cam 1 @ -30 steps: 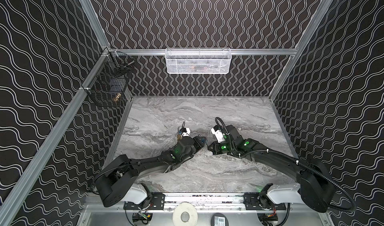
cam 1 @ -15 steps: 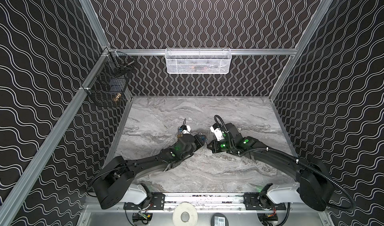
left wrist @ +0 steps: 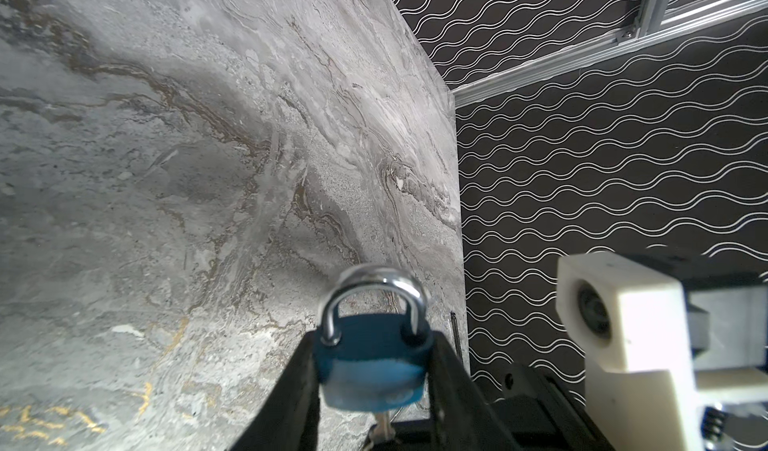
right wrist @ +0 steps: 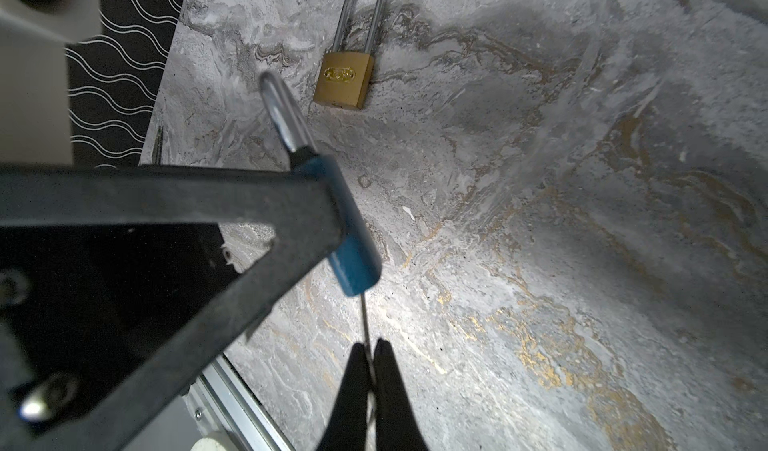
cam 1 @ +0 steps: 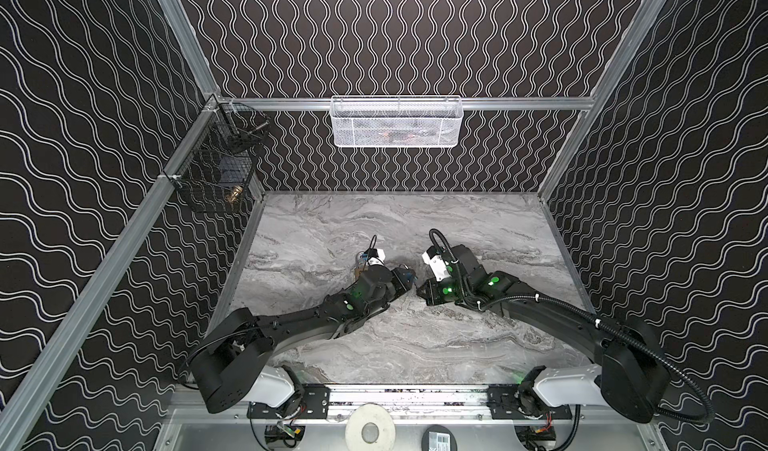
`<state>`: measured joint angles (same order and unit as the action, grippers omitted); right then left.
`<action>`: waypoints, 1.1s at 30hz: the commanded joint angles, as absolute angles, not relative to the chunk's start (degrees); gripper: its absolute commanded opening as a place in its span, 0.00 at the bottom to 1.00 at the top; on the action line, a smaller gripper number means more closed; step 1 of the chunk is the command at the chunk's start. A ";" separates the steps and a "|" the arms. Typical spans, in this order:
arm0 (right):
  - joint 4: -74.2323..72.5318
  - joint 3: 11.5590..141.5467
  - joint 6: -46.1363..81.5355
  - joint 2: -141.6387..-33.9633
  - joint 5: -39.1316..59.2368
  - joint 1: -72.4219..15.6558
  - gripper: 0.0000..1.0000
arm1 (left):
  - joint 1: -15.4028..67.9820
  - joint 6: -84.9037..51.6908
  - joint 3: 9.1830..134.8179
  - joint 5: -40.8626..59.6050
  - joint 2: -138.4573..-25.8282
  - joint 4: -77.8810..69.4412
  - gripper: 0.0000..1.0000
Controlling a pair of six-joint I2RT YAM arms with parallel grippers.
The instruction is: Unlock with the key
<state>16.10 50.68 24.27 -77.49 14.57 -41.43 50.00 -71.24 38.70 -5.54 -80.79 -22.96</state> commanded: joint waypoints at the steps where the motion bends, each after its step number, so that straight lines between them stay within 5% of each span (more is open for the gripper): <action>1: 4.92 51.29 22.05 -76.58 14.88 -41.57 0.00 | 50.54 -70.80 39.40 3.78 -80.45 -23.76 0.15; 9: 4.76 48.38 21.04 -73.76 8.48 -41.66 0.00 | 50.54 -74.14 38.86 3.84 -80.36 -21.78 0.16; 33: 3.68 44.19 19.86 -72.80 15.09 -41.66 0.00 | 49.66 -76.61 35.24 1.52 -80.08 -27.33 0.15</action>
